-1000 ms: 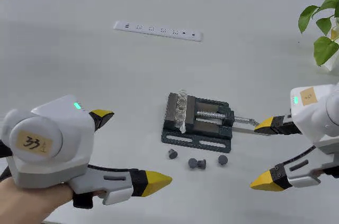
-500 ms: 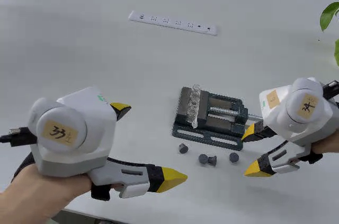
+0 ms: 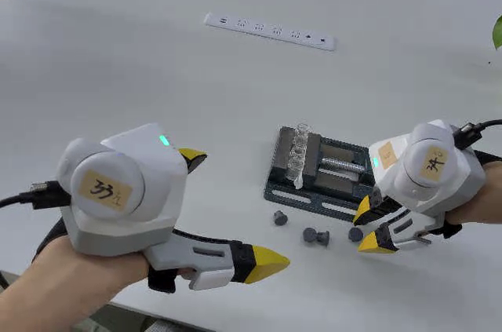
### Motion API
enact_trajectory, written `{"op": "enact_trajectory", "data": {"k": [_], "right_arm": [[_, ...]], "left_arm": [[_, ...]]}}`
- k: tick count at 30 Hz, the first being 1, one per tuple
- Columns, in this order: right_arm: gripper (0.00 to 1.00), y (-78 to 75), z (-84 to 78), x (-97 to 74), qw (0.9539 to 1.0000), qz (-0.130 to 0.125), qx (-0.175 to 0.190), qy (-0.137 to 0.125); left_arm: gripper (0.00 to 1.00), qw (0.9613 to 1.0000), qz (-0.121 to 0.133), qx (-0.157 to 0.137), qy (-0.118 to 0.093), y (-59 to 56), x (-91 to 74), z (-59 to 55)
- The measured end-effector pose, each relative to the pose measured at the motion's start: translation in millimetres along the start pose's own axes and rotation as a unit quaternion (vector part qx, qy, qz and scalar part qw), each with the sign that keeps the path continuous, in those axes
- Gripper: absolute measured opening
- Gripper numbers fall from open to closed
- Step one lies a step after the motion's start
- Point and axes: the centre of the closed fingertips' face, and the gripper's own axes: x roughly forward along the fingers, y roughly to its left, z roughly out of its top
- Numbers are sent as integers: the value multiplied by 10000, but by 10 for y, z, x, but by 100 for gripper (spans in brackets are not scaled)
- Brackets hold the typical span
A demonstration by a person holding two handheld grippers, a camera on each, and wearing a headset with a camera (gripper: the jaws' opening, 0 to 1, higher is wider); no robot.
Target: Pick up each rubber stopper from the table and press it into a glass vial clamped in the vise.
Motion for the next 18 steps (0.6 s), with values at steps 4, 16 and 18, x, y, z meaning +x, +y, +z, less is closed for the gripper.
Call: {"op": "enact_trajectory", "data": {"k": [4, 16, 18], "right_arm": [[12, 4, 3, 2, 9998, 27, -166, 93], [8, -22, 7, -1, 9992, -2, -347, 200], [9, -28, 14, -3, 9993, -23, -335, 191]], "left_arm": [[99, 10000, 19, -42, -11, 18, -18, -7], [99, 10000, 8, -63, -4, 23, -41, -44], [99, 10000, 9, -72, -12, 22, -43, -41]]}}
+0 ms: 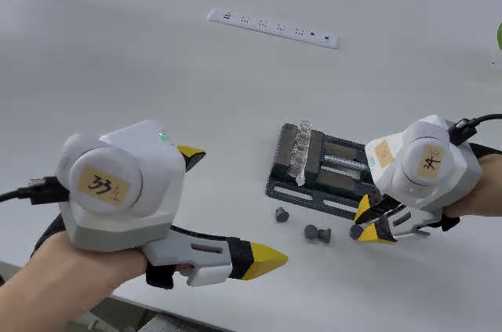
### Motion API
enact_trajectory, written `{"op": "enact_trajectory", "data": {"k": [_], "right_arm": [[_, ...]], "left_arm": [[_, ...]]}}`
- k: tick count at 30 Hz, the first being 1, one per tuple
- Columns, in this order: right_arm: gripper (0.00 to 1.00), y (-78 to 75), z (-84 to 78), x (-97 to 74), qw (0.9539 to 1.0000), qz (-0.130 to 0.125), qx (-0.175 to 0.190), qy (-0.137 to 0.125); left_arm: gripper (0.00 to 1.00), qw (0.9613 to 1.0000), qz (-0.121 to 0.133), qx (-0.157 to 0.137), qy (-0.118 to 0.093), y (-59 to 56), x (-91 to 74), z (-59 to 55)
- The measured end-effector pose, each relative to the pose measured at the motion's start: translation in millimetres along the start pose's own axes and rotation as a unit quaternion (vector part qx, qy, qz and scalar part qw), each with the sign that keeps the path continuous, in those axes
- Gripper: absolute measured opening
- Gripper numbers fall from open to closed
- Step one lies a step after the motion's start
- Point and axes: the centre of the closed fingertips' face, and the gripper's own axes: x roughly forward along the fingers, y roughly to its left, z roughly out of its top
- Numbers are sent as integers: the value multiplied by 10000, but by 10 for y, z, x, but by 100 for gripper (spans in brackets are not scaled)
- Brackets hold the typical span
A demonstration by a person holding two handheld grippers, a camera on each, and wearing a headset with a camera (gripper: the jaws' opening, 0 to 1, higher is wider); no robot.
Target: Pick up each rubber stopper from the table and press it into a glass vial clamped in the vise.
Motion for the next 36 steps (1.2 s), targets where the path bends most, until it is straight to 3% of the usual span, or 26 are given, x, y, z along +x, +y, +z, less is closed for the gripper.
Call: {"op": "enact_trajectory", "data": {"k": [20, 22, 23, 29, 36], "right_arm": [[8, 31, 28, 25, 9997, -6, -244, 54], [8, 25, 46, 14, 9998, -29, -184, 37], [8, 70, 44, 16, 9999, 108, -119, 54], [7, 63, 26, 14, 9998, 99, -148, 82], [7, -8, 89, -113, 9999, 95, 21, -35]], "left_arm": [[99, 10000, 10, -40, 5, 12, 0, -35], [99, 10000, 15, -57, -7, 18, -2, -35], [99, 10000, 16, -66, -10, 16, 0, -33], [99, 10000, 15, -75, -24, 15, 2, -33], [99, 10000, 2, -63, -17, 6, 14, -47]]}}
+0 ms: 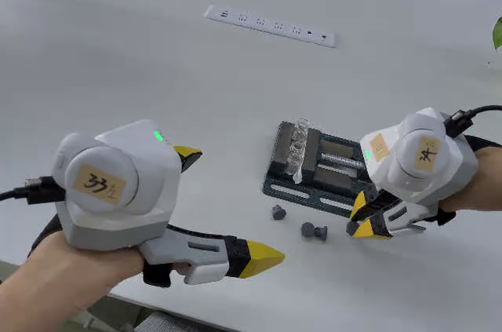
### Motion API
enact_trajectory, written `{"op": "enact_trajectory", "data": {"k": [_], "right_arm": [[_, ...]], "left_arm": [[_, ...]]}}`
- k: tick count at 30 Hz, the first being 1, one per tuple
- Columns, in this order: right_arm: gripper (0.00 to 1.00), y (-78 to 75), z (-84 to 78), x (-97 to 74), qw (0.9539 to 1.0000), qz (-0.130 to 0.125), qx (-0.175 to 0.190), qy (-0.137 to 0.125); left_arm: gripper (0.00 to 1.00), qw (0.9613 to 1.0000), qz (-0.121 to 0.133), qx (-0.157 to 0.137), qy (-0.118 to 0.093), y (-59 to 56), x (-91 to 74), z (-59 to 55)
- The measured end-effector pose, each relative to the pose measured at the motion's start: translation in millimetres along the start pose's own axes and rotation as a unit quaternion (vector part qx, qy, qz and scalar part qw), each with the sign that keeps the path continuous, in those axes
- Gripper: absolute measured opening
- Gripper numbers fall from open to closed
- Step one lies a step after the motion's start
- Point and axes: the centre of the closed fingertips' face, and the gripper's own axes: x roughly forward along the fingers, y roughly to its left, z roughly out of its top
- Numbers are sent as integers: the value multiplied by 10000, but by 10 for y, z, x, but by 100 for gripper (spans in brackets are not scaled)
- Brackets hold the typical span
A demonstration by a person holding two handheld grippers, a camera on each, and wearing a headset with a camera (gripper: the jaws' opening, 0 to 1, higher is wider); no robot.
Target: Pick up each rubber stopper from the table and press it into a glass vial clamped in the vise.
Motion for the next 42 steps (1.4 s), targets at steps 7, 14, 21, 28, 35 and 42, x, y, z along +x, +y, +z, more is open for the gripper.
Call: {"op": "enact_trajectory", "data": {"k": [7, 14, 21, 28, 35, 42], "right_arm": [[6, -158, 132, -219, 9999, -22, 92, -101], [6, -384, 305, -430, 9998, -121, -15, -153], [6, -617, 395, -563, 9996, -242, -112, -112], [6, -819, 500, -662, 9991, -376, -148, -151], [6, -920, 579, -684, 9987, -440, -181, -192], [6, -915, 594, -690, 9985, -458, -194, -208]], "left_arm": [[99, 10000, -74, 21, 20, -22, 40, 4], [99, 9999, -113, 34, 12, 1, 72, 27], [99, 9999, -154, 67, 29, 16, 87, 31], [99, 9998, -163, 61, 51, 20, 96, 19], [99, 9998, -186, 46, 55, 23, 111, 12], [99, 9997, -230, 46, 61, 8, 150, 27]]}}
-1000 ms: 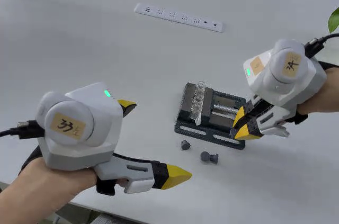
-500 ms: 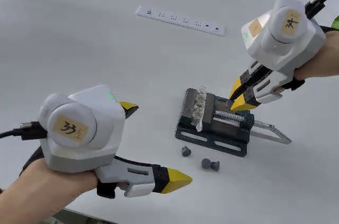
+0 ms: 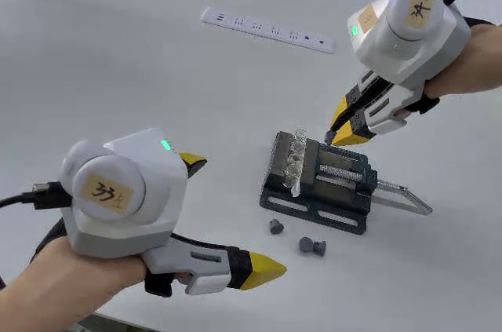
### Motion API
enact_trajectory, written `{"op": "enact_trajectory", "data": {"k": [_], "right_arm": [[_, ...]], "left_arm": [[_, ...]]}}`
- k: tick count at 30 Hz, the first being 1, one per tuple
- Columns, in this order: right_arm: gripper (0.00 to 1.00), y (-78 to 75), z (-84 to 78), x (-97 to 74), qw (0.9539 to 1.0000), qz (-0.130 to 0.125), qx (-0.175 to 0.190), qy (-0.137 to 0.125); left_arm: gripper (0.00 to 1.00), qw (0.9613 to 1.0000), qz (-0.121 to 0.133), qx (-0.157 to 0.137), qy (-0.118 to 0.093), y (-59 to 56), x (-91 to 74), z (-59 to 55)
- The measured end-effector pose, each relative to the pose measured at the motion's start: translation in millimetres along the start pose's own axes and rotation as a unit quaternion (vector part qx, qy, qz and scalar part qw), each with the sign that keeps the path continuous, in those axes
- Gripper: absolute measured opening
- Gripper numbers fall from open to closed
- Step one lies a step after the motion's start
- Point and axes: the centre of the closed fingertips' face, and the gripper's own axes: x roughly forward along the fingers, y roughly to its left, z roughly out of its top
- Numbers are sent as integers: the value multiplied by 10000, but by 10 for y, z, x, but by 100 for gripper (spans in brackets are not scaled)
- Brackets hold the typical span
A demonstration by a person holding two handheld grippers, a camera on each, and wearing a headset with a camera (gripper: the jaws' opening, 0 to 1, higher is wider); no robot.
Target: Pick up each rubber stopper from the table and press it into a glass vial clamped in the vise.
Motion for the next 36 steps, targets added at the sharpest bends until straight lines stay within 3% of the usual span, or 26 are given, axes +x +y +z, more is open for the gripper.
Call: {"op": "enact_trajectory", "data": {"k": [13, 36], "right_arm": [[6, 63, -46, -40, 10000, 5, 76, 30], [6, 0, -75, -61, 9998, -50, 174, 49]], "left_arm": [[99, 9999, -102, 66, -16, -34, 41, 55], [99, 9998, -173, 91, -10, -26, 64, 73]]}}
